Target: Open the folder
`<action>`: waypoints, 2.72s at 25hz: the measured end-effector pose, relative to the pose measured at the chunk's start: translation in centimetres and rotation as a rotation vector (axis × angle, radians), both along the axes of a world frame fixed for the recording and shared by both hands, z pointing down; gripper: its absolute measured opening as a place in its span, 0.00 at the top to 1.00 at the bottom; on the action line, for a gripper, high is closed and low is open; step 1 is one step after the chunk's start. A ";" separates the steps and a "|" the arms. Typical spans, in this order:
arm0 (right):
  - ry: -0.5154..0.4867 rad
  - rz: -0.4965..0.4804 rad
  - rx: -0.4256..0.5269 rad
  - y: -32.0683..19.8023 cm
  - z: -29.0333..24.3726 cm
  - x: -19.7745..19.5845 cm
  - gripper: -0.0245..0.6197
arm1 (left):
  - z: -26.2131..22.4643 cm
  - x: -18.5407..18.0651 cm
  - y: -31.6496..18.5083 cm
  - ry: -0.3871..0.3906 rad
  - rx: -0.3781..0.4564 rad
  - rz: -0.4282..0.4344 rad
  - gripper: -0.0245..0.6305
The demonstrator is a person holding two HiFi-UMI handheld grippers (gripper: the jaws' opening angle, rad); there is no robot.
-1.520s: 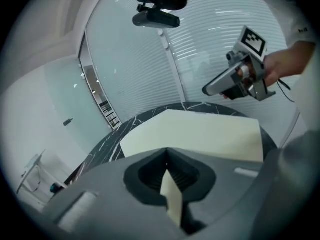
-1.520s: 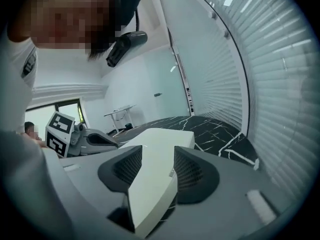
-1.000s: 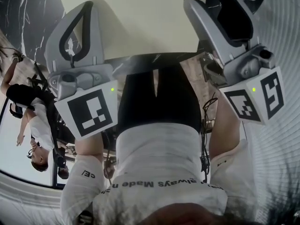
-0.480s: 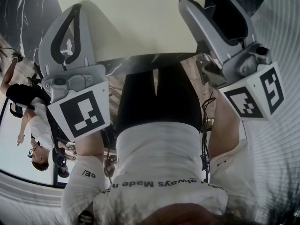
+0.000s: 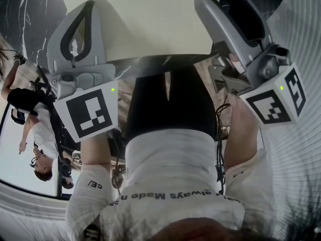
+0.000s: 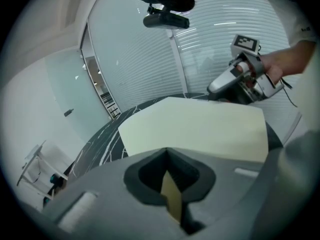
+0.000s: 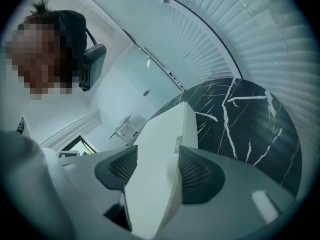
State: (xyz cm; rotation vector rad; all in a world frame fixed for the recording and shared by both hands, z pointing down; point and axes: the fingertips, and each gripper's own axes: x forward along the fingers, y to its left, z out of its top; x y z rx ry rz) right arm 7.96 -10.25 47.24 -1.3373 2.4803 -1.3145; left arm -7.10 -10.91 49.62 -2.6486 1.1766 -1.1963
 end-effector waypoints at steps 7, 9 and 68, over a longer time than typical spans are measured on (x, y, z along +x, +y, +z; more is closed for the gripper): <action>-0.103 0.033 -0.029 0.0 -0.8 0.6 0.56 | 0.3 0.5 0.1 -0.033 -0.012 0.028 0.97; -0.121 0.038 -0.031 0.0 -1.0 0.7 0.56 | 0.4 0.6 0.1 -0.042 -0.014 0.031 0.97; -0.255 -0.012 -0.078 3.0 -5.0 -0.6 0.89 | -5.2 2.2 3.4 0.000 -0.107 0.029 0.96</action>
